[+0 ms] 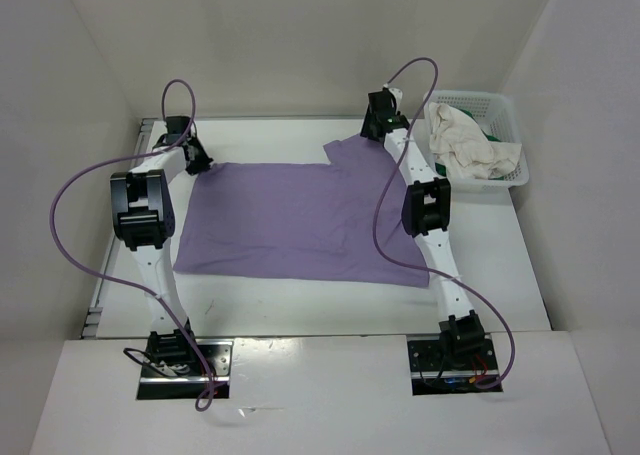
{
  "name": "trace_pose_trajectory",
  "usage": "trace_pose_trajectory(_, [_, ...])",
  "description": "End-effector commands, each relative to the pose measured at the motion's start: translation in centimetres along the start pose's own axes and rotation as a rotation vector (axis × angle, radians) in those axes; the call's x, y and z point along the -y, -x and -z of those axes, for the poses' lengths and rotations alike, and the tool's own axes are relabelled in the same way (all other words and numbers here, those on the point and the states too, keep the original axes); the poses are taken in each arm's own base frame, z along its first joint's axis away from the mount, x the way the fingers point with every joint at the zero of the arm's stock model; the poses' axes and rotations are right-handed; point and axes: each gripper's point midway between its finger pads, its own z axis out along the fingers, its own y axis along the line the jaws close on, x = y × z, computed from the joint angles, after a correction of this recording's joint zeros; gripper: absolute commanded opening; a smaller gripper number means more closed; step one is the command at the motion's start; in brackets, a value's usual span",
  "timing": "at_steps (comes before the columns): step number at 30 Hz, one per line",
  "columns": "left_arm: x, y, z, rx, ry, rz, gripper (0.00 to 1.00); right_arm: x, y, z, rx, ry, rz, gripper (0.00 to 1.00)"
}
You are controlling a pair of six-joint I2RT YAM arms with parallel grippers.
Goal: Fold and stack the t-shirts
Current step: Grap the side of the flattened tshirt furthest away from the robot with both arms
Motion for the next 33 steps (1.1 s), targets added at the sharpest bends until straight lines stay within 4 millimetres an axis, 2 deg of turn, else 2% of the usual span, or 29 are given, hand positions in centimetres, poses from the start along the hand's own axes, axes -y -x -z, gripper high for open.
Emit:
trace_pose_trajectory(1, [1.6,1.9,1.8,0.048,-0.063,0.029,0.0,0.6,0.9,-0.5,0.025,0.01,-0.004,0.54])
trace_pose_trajectory(3, [1.7,2.0,2.0,0.056,-0.068,0.038,0.0,0.9,1.0,-0.7,0.019,0.021,-0.011,0.53])
trace_pose_trajectory(4, [1.9,1.9,2.0,0.051,-0.078,0.038,0.0,1.1,0.4,-0.8,0.002,0.014,-0.006,0.47])
trace_pose_trajectory(7, [1.9,1.9,2.3,0.052,-0.079,0.037,0.0,1.4,0.7,-0.7,-0.004,0.019,-0.022,0.35])
trace_pose_trajectory(8, [1.8,1.8,2.2,0.052,-0.079,0.037,0.0,1.4,0.7,-0.7,-0.004,0.019,-0.022,0.26])
trace_pose_trajectory(9, [1.8,1.8,2.2,0.052,-0.079,0.037,0.0,1.4,0.7,-0.7,-0.004,0.019,-0.031,0.21])
trace_pose_trajectory(14, [2.3,2.0,2.4,0.052,-0.1,0.036,0.0,0.0,3.4,0.6,0.034,0.09,-0.115,0.02])
trace_pose_trajectory(16, [2.4,2.4,2.8,0.062,-0.104,0.036,0.0,-1.0,5.7,2.4,0.068,0.135,-0.136,0.0])
trace_pose_trajectory(17, [2.3,2.5,2.8,0.066,-0.096,0.036,0.0,-1.3,6.2,2.9,0.073,0.152,-0.137,0.0])
trace_pose_trajectory(18, [2.3,2.5,2.8,0.066,-0.096,0.036,0.0,-1.7,7.5,4.0,0.091,0.174,-0.14,0.0])
trace_pose_trajectory(21, [2.4,2.8,3.1,0.075,-0.1,0.025,0.0,-1.9,7.6,4.2,0.091,0.187,-0.122,0.01])
trace_pose_trajectory(22, [2.4,2.8,3.1,0.075,-0.1,0.025,0.0,-1.9,7.5,4.0,0.096,0.188,-0.104,0.06])
trace_pose_trajectory(23, [2.4,2.8,3.1,0.075,-0.1,0.025,0.0,-2.0,7.6,3.8,0.104,0.191,-0.105,0.24])
trace_pose_trajectory(24, [2.4,2.8,3.1,0.075,-0.1,0.025,0.0,-1.4,6.2,2.7,0.082,0.169,-0.088,0.34])
trace_pose_trajectory(25, [2.4,2.8,3.1,0.074,-0.1,0.034,0.0,-0.8,6.0,2.1,0.082,0.161,-0.092,0.42])
trace_pose_trajectory(28, [2.6,2.7,3.1,0.07,-0.109,0.034,0.0,-0.2,3.4,0.3,0.034,0.141,-0.083,0.54])
trace_pose_trajectory(32, [2.4,2.4,2.8,0.062,-0.105,0.034,0.0,0.2,-0.7,-1.0,-0.078,0.137,-0.066,0.55])
trace_pose_trajectory(33, [2.4,2.4,2.8,0.062,-0.104,0.034,0.0,-0.1,-1.3,-0.6,-0.098,0.136,-0.057,0.54])
